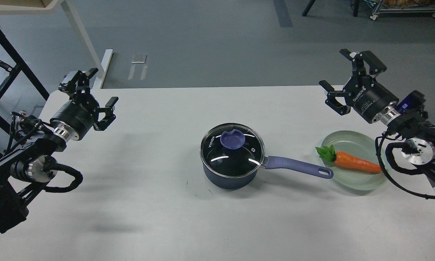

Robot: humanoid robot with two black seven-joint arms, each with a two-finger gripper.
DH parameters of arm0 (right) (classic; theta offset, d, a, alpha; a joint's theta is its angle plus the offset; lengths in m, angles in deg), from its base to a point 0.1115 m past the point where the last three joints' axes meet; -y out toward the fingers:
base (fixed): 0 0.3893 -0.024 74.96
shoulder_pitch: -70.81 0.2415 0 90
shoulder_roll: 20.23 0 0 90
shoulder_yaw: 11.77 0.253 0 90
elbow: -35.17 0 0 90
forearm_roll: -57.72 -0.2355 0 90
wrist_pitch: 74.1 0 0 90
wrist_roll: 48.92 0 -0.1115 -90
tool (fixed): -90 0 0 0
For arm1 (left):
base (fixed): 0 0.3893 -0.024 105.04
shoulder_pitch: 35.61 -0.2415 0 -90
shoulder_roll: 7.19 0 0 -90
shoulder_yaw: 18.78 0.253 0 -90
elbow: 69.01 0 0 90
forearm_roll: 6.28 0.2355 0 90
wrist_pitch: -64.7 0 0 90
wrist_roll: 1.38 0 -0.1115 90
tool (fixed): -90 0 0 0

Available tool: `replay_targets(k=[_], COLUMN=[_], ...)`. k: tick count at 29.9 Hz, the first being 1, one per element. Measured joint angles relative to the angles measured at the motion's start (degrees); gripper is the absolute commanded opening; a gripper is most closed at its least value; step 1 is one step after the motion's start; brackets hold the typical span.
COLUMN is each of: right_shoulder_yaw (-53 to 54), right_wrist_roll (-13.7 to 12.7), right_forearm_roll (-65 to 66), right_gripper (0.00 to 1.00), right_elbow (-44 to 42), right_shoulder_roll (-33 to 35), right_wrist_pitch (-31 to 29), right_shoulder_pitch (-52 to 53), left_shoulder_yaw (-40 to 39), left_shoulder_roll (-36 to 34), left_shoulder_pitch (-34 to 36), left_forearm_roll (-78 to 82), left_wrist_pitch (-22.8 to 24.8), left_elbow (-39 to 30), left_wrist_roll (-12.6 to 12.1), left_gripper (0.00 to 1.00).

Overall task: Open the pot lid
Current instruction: 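Raise the right arm away from the plate with the carrot, then reach the right gripper down to the purple saucepan handle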

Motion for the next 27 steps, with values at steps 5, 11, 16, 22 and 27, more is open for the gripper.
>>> replay_targets(k=[5, 11, 16, 22, 27], right_shoulder_yaw=[-1.04, -5.03, -10.39, -20.37, -25.38], right_wrist_roll=[0.00, 0.00, 0.01, 0.01, 0.01], right_forearm_roll=[15.53, 36.24, 52.54, 70.17, 80.22], right_gripper=[1.00, 1.00, 0.99, 0.99, 0.99], right_elbow=[8.25, 18.18, 26.32, 30.60, 31.45], right_shoulder_roll=[6.45, 11.60, 14.92, 15.01, 13.14], right_wrist_pitch=[-0.02, -0.02, 0.06, 0.67, 1.06], right_shoulder_pitch=[6.54, 14.17, 20.87, 29.63, 32.68], left_shoulder_yaw=[0.00, 0.01, 0.03, 0.04, 0.04], left_shoulder_roll=[-0.27, -0.36, -0.27, -0.30, -0.34], left_shoulder_pitch=[0.00, 0.00, -0.01, -0.18, -0.20], left_forearm_roll=[0.64, 0.79, 0.82, 0.82, 0.82], left_wrist_pitch=[-0.52, -0.93, -1.35, -1.42, -1.68], left_elbow=[-2.71, -5.10, -5.75, -5.93, -6.47], left_wrist_roll=[2.19, 2.40, 2.44, 2.45, 2.45], left_gripper=[0.99, 0.99, 0.99, 0.99, 0.99])
